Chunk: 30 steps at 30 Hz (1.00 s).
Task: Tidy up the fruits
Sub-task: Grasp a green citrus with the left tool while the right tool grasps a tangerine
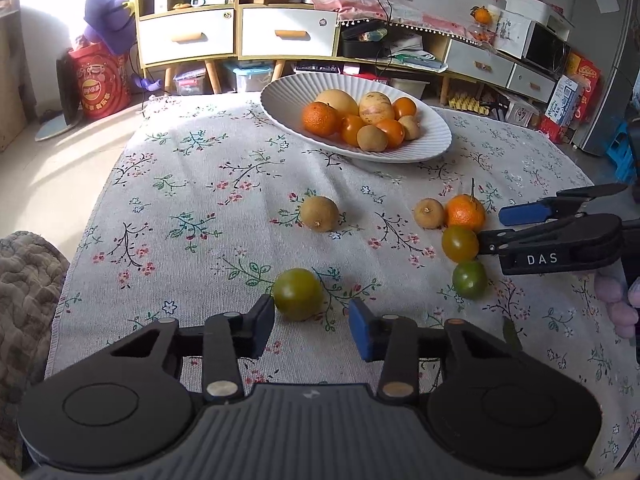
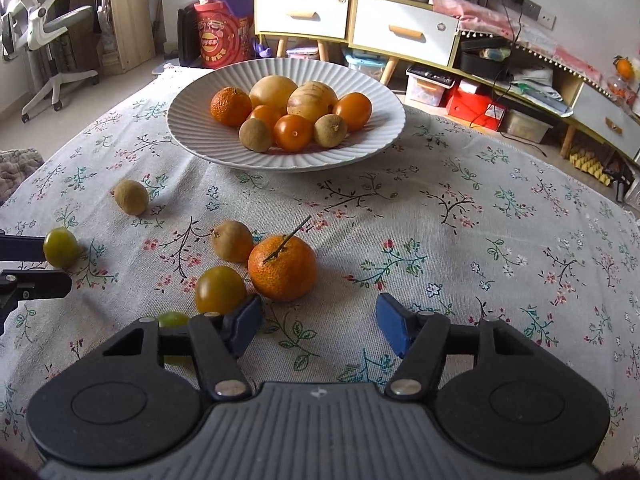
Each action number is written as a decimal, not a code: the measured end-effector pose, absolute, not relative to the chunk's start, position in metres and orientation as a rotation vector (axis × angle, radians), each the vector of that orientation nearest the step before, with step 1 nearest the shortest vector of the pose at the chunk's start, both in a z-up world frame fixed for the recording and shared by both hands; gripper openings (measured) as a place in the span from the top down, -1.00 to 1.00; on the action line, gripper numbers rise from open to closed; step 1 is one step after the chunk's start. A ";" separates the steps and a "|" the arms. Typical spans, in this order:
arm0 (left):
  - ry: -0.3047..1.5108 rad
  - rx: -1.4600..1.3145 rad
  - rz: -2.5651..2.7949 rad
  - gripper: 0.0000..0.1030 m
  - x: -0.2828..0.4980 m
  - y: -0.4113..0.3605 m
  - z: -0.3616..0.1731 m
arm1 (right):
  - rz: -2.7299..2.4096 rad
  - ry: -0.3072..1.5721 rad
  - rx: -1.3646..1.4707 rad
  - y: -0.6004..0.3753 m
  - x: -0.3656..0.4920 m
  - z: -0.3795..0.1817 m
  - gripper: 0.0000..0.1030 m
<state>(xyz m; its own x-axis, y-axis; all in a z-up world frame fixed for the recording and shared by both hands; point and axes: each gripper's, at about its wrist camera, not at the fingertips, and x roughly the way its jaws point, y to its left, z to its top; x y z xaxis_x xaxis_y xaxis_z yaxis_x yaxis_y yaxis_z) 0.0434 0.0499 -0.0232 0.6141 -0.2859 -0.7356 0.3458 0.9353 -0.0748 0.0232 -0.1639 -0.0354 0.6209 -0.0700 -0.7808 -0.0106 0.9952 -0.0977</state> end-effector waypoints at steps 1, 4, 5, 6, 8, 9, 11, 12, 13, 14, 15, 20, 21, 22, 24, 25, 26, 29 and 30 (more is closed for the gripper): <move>0.835 0.076 -0.364 0.50 0.045 0.049 -0.023 | -0.027 0.899 -0.098 -0.162 0.024 -0.035 -0.12; 0.842 0.072 -0.353 0.62 0.047 0.049 -0.024 | -0.003 0.896 -0.106 -0.159 0.025 -0.035 0.00; 0.845 0.071 -0.348 0.66 0.048 0.049 -0.025 | 0.002 0.897 -0.103 -0.159 0.027 -0.033 0.02; 0.848 0.069 -0.345 0.69 0.049 0.049 -0.026 | 0.004 0.897 -0.097 -0.159 0.027 -0.033 0.05; 0.848 0.064 -0.338 0.70 0.050 0.050 -0.027 | 0.012 0.898 -0.091 -0.158 0.029 -0.033 0.10; 0.848 0.061 -0.337 0.70 0.051 0.050 -0.027 | 0.017 0.897 -0.092 -0.157 0.029 -0.032 0.12; 0.847 0.057 -0.334 0.70 0.052 0.049 -0.026 | 0.023 0.897 -0.092 -0.155 0.030 -0.032 0.15; 0.846 0.058 -0.333 0.70 0.052 0.049 -0.026 | 0.025 0.897 -0.091 -0.155 0.030 -0.032 0.18; 0.845 0.058 -0.334 0.70 0.053 0.048 -0.026 | 0.027 0.898 -0.089 -0.155 0.030 -0.031 0.21; 0.845 0.058 -0.334 0.70 0.053 0.048 -0.026 | 0.029 0.898 -0.088 -0.155 0.030 -0.031 0.22; 0.845 0.059 -0.333 0.70 0.052 0.048 -0.026 | 0.031 0.899 -0.087 -0.155 0.030 -0.031 0.25; 0.844 0.069 -0.332 0.69 0.053 0.045 -0.027 | 0.029 0.902 -0.074 -0.155 0.033 -0.030 0.34; 0.842 0.070 -0.330 0.69 0.053 0.045 -0.027 | 0.028 0.902 -0.068 -0.156 0.033 -0.030 0.34; 0.840 0.069 -0.328 0.69 0.053 0.045 -0.027 | 0.027 0.903 -0.066 -0.156 0.033 -0.029 0.35; 0.837 0.067 -0.325 0.68 0.054 0.045 -0.026 | 0.027 0.901 -0.063 -0.156 0.034 -0.028 0.35; 0.836 0.067 -0.323 0.67 0.055 0.045 -0.026 | 0.029 0.899 -0.063 -0.156 0.034 -0.027 0.36; 0.835 0.065 -0.320 0.67 0.055 0.045 -0.026 | 0.031 0.897 -0.063 -0.156 0.034 -0.026 0.36; 0.831 0.060 -0.317 0.66 0.055 0.045 -0.026 | 0.034 0.893 -0.054 -0.157 0.033 -0.022 0.37; 0.830 0.059 -0.317 0.66 0.056 0.045 -0.026 | 0.033 0.891 -0.051 -0.157 0.033 -0.021 0.38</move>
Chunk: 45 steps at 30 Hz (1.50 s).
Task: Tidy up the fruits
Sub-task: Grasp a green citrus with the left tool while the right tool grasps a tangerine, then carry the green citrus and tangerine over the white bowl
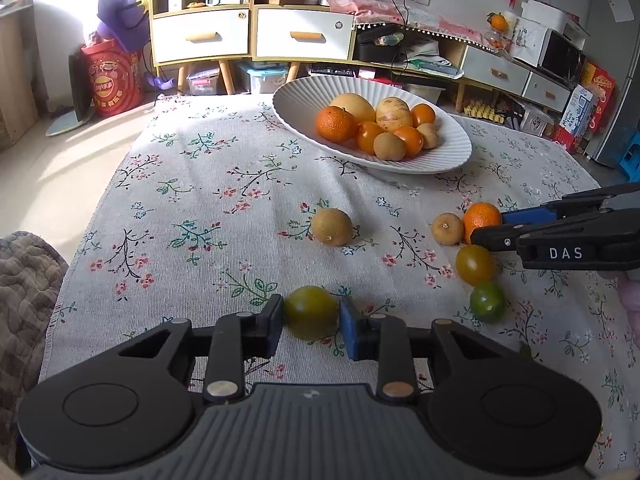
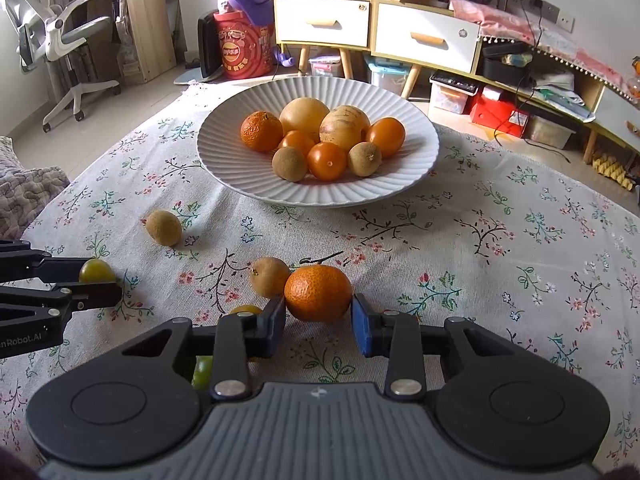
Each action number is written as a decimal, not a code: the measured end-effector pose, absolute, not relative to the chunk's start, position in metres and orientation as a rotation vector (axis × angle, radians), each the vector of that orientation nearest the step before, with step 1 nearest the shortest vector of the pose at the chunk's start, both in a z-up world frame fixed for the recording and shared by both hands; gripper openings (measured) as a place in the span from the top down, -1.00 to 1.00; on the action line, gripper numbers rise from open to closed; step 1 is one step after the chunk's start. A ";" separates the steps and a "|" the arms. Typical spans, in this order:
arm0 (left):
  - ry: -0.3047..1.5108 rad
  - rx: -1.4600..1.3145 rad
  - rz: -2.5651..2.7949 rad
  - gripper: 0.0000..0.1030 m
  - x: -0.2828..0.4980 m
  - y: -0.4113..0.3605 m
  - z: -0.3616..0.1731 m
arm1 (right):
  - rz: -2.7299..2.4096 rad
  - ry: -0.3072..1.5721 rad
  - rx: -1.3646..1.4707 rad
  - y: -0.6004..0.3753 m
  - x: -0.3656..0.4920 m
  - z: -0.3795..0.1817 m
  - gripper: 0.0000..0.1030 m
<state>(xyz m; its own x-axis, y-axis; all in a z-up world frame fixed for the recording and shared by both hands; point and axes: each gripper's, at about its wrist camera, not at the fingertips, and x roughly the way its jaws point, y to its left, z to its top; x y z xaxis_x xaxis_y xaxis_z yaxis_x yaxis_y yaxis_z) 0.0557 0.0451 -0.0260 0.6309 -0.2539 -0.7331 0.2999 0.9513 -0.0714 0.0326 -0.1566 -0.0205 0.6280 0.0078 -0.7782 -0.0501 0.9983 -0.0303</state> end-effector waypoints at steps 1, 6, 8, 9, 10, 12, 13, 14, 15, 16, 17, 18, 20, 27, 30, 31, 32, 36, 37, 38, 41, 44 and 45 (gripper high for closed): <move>0.828 0.059 -0.318 0.66 0.056 0.045 -0.026 | 0.033 0.888 -0.047 -0.157 0.033 -0.019 0.41; 0.817 0.061 -0.319 0.66 0.055 0.045 -0.023 | 0.043 0.873 -0.029 -0.157 0.032 -0.012 0.63; 0.816 0.057 -0.318 0.66 0.055 0.045 -0.023 | 0.046 0.878 -0.036 -0.156 0.033 -0.014 0.63; 0.815 0.056 -0.318 0.66 0.055 0.045 -0.022 | 0.044 0.883 -0.039 -0.156 0.034 -0.015 0.62; 0.815 0.056 -0.318 0.66 0.055 0.045 -0.022 | 0.042 0.888 -0.038 -0.157 0.035 -0.016 0.57; 0.814 0.056 -0.319 0.68 0.055 0.045 -0.022 | 0.039 0.901 -0.024 -0.158 0.037 -0.018 0.49; 0.813 0.056 -0.320 0.68 0.055 0.045 -0.022 | 0.038 0.904 -0.020 -0.158 0.037 -0.019 0.47; 0.813 0.056 -0.321 0.69 0.055 0.045 -0.022 | 0.036 0.903 -0.018 -0.158 0.038 -0.019 0.46; 0.812 0.056 -0.322 0.69 0.056 0.044 -0.022 | 0.036 0.902 -0.021 -0.157 0.038 -0.019 0.43; 0.810 0.056 -0.323 0.69 0.056 0.044 -0.021 | 0.037 0.901 -0.022 -0.157 0.039 -0.019 0.37; 0.811 0.056 -0.326 0.70 0.056 0.043 -0.021 | 0.037 0.901 -0.021 -0.156 0.040 -0.019 0.34; 0.812 0.056 -0.328 0.70 0.056 0.043 -0.021 | 0.036 0.903 -0.020 -0.156 0.042 -0.019 0.29; 0.813 0.058 -0.331 0.70 0.056 0.042 -0.021 | 0.032 0.905 -0.017 -0.155 0.045 -0.020 0.23; 0.823 0.059 -0.337 0.71 0.057 0.038 -0.019 | 0.013 0.925 -0.019 -0.153 0.051 -0.027 0.31; 0.833 0.057 -0.333 0.71 0.059 0.034 -0.017 | 0.005 0.923 -0.020 -0.153 0.050 -0.028 0.33; 0.836 0.050 -0.337 0.71 0.060 0.032 -0.016 | 0.004 0.922 -0.021 -0.153 0.050 -0.027 0.34; 0.836 0.046 -0.341 0.71 0.060 0.031 -0.014 | 0.007 0.919 -0.022 -0.153 0.049 -0.026 0.34; 0.819 0.040 -0.362 0.72 0.059 0.024 -0.006 | 0.009 0.901 -0.015 -0.153 0.047 -0.018 0.34; 0.815 0.037 -0.366 0.72 0.059 0.023 -0.004 | 0.009 0.894 -0.006 -0.154 0.047 -0.015 0.34; 0.810 0.032 -0.369 0.72 0.060 0.022 -0.002 | 0.010 0.887 0.003 -0.155 0.047 -0.012 0.34; 0.793 0.019 -0.369 0.72 0.065 0.019 0.003 | 0.015 0.859 0.021 -0.158 0.046 -0.002 0.34; 0.774 -0.004 -0.368 0.72 0.071 0.016 0.007 | 0.014 0.835 0.039 -0.161 0.047 0.007 0.34; 0.767 -0.011 -0.369 0.72 0.073 0.015 0.009 | 0.013 0.827 0.046 -0.162 0.048 0.010 0.34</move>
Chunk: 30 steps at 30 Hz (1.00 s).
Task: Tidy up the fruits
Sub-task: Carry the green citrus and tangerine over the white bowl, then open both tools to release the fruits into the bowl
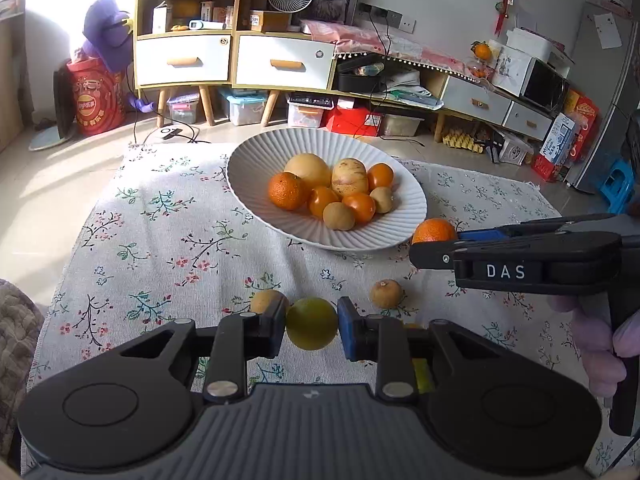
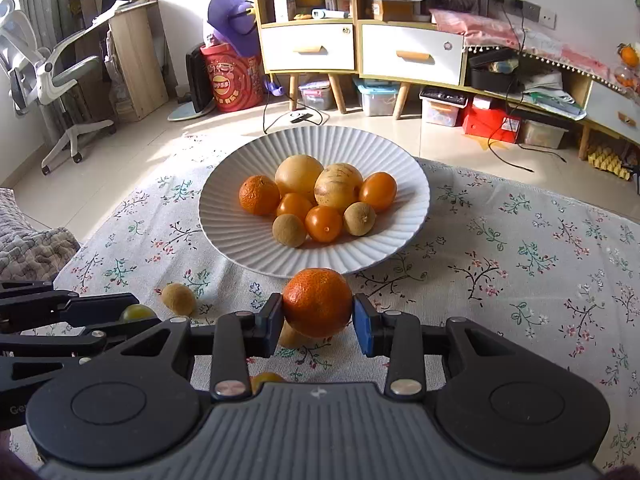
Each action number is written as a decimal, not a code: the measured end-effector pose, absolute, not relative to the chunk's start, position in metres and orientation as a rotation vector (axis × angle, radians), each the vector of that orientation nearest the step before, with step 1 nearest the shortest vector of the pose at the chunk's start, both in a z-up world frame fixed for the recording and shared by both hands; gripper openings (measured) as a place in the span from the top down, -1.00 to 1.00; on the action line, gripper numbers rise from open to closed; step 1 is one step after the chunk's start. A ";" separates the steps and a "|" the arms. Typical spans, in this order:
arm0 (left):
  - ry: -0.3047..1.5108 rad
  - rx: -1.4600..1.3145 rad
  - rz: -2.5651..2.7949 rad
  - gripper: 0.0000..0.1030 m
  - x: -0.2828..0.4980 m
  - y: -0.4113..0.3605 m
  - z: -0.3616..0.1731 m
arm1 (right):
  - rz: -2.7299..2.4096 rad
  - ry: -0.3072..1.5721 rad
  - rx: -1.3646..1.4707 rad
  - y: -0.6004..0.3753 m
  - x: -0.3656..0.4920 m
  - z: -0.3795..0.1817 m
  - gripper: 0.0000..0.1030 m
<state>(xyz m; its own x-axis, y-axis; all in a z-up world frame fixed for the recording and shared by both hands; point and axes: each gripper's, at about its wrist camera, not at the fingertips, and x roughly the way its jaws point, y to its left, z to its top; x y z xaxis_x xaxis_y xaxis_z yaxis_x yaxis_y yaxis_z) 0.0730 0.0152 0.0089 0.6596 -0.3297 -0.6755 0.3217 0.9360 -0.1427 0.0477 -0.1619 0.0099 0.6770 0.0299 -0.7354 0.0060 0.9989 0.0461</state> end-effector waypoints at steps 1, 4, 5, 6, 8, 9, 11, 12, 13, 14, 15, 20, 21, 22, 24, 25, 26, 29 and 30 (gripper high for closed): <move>0.759 -0.017 -0.369 0.72 0.075 0.014 0.010 | 0.011 0.819 0.054 -0.163 0.049 0.012 0.34; 0.739 -0.036 -0.374 0.72 0.081 0.010 0.013 | 0.005 0.801 0.080 -0.168 0.053 0.018 0.34; 0.735 -0.039 -0.379 0.72 0.083 0.008 0.014 | 0.003 0.796 0.089 -0.170 0.055 0.018 0.34; 0.731 -0.042 -0.391 0.72 0.086 0.007 0.015 | 0.001 0.793 0.098 -0.172 0.057 0.018 0.34; 0.717 -0.041 -0.406 0.72 0.091 0.003 0.018 | 0.000 0.790 0.116 -0.175 0.060 0.016 0.34; 0.712 -0.037 -0.409 0.72 0.094 0.001 0.018 | 0.000 0.789 0.123 -0.177 0.061 0.015 0.34; 0.708 -0.034 -0.411 0.72 0.099 -0.002 0.018 | 0.004 0.790 0.140 -0.181 0.066 0.012 0.34; 0.707 -0.032 -0.411 0.72 0.104 -0.004 0.017 | 0.008 0.793 0.150 -0.183 0.068 0.011 0.34; 0.705 -0.029 -0.408 0.72 0.107 -0.006 0.015 | 0.011 0.794 0.158 -0.184 0.070 0.009 0.34; 0.706 -0.028 -0.402 0.72 0.111 -0.008 0.014 | 0.014 0.795 0.167 -0.185 0.071 0.008 0.34; 0.705 -0.028 -0.398 0.72 0.114 -0.009 0.012 | 0.014 0.795 0.173 -0.187 0.072 0.006 0.34; 0.705 -0.030 -0.378 0.72 0.127 -0.008 0.003 | 0.019 0.798 0.177 -0.190 0.074 0.001 0.34; 0.705 -0.023 -0.373 0.72 0.129 -0.009 0.003 | 0.020 0.796 0.176 -0.192 0.075 0.001 0.34; 0.708 -0.024 -0.369 0.72 0.132 -0.008 0.002 | 0.021 0.795 0.177 -0.193 0.076 0.000 0.34; 0.720 -0.046 -0.368 0.71 0.138 -0.006 0.000 | 0.023 0.794 0.192 -0.196 0.077 0.000 0.34; 0.726 -0.053 -0.365 0.71 0.140 -0.006 -0.002 | 0.026 0.794 0.205 -0.198 0.078 -0.001 0.34; 0.732 -0.058 -0.363 0.71 0.141 -0.006 -0.003 | 0.030 0.794 0.216 -0.199 0.079 -0.001 0.34; 0.733 -0.059 -0.367 0.71 0.143 -0.007 -0.004 | 0.032 0.790 0.224 -0.199 0.082 -0.002 0.34; 0.733 -0.058 -0.371 0.71 0.143 -0.008 -0.004 | 0.032 0.791 0.225 -0.199 0.082 -0.003 0.34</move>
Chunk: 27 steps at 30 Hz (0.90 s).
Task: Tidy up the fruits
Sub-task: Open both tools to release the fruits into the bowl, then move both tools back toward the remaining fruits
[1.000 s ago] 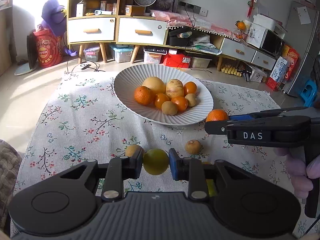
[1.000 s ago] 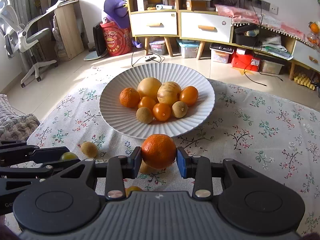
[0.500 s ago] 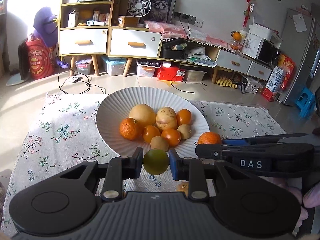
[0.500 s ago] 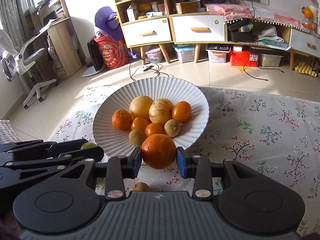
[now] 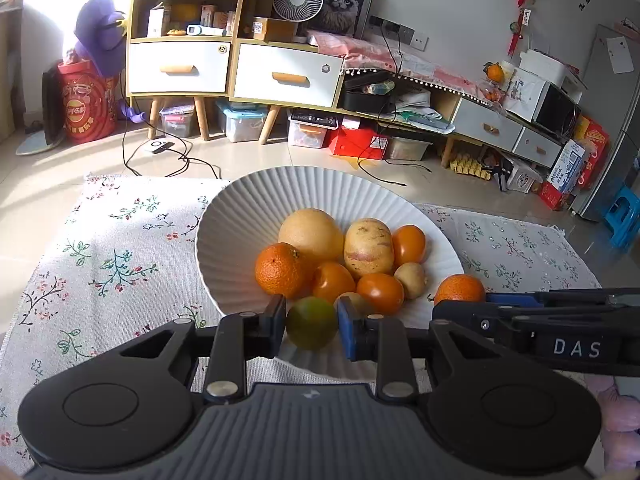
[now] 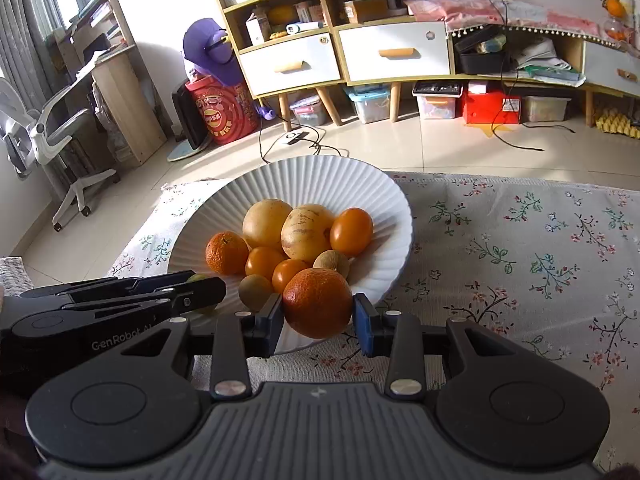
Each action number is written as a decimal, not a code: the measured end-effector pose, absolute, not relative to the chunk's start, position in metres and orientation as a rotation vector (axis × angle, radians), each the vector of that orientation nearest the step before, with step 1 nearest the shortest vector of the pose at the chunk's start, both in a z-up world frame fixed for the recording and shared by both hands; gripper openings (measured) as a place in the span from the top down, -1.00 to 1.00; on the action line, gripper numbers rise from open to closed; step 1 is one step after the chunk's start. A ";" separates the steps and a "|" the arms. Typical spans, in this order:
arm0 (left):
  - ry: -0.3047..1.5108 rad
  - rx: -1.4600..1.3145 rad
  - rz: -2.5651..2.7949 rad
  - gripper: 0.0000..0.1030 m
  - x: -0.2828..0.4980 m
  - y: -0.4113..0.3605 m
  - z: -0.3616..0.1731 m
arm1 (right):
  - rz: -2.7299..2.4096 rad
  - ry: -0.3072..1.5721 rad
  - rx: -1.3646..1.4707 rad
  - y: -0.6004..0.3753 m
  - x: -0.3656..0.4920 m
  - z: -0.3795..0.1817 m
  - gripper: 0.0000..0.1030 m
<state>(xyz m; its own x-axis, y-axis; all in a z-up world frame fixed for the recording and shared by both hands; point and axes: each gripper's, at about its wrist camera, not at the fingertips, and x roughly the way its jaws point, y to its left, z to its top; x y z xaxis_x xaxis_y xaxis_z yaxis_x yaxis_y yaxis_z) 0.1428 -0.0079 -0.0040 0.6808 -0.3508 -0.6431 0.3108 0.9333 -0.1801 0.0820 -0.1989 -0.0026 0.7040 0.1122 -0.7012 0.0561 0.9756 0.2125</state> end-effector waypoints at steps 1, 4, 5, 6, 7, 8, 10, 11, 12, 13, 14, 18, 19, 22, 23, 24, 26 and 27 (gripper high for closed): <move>0.732 -0.055 -0.377 0.71 0.142 -0.009 -0.004 | 0.031 0.792 0.227 -0.199 0.082 -0.004 0.34; 0.724 -0.043 -0.386 0.71 0.141 -0.010 -0.004 | 0.036 0.787 0.218 -0.197 0.081 -0.004 0.33; 0.721 -0.044 -0.392 0.70 0.142 -0.010 -0.003 | 0.037 0.785 0.214 -0.197 0.081 -0.004 0.33; 0.720 -0.045 -0.394 0.68 0.142 -0.009 -0.003 | 0.040 0.784 0.214 -0.197 0.081 -0.004 0.33; 0.718 -0.043 -0.397 0.68 0.141 -0.009 -0.002 | 0.043 0.783 0.215 -0.197 0.080 -0.004 0.30; 0.710 -0.042 -0.395 0.65 0.141 -0.010 0.000 | 0.050 0.778 0.216 -0.197 0.080 -0.003 0.29; 0.706 -0.040 -0.390 0.41 0.140 -0.009 0.001 | 0.046 0.769 0.211 -0.197 0.078 -0.001 0.26; 0.707 -0.041 -0.391 0.21 0.140 -0.009 0.001 | 0.046 0.767 0.209 -0.198 0.078 0.001 0.23; 0.705 -0.039 -0.390 0.10 0.139 -0.009 0.002 | 0.044 0.764 0.209 -0.198 0.077 0.002 0.18; 0.703 -0.035 -0.390 0.08 0.138 -0.009 0.002 | 0.043 0.761 0.207 -0.198 0.076 0.003 0.12; 0.702 -0.028 -0.391 0.03 0.137 -0.008 0.002 | 0.042 0.759 0.205 -0.198 0.076 0.005 0.08; 0.705 -0.014 -0.392 -0.21 0.132 -0.005 0.005 | 0.035 0.744 0.190 -0.198 0.071 0.009 -0.17; 0.711 -0.019 -0.396 -0.25 0.131 -0.003 0.006 | 0.037 0.743 0.186 -0.198 0.070 0.010 -0.20; 0.716 -0.023 -0.404 -0.39 0.124 0.002 0.011 | 0.042 0.745 0.173 -0.198 0.065 0.012 -0.27; 0.714 -0.015 -0.407 -0.42 0.121 0.004 0.012 | 0.040 0.745 0.170 -0.198 0.063 0.013 -0.28; 0.711 -0.006 -0.405 -0.48 0.117 0.005 0.013 | 0.040 0.746 0.169 -0.199 0.061 0.014 -0.30; 0.705 0.011 -0.401 -0.52 0.111 0.009 0.013 | 0.042 0.748 0.161 -0.199 0.056 0.015 -0.34; 0.705 0.018 -0.392 -0.55 0.108 0.013 0.012 | 0.040 0.750 0.156 -0.199 0.054 0.016 -0.37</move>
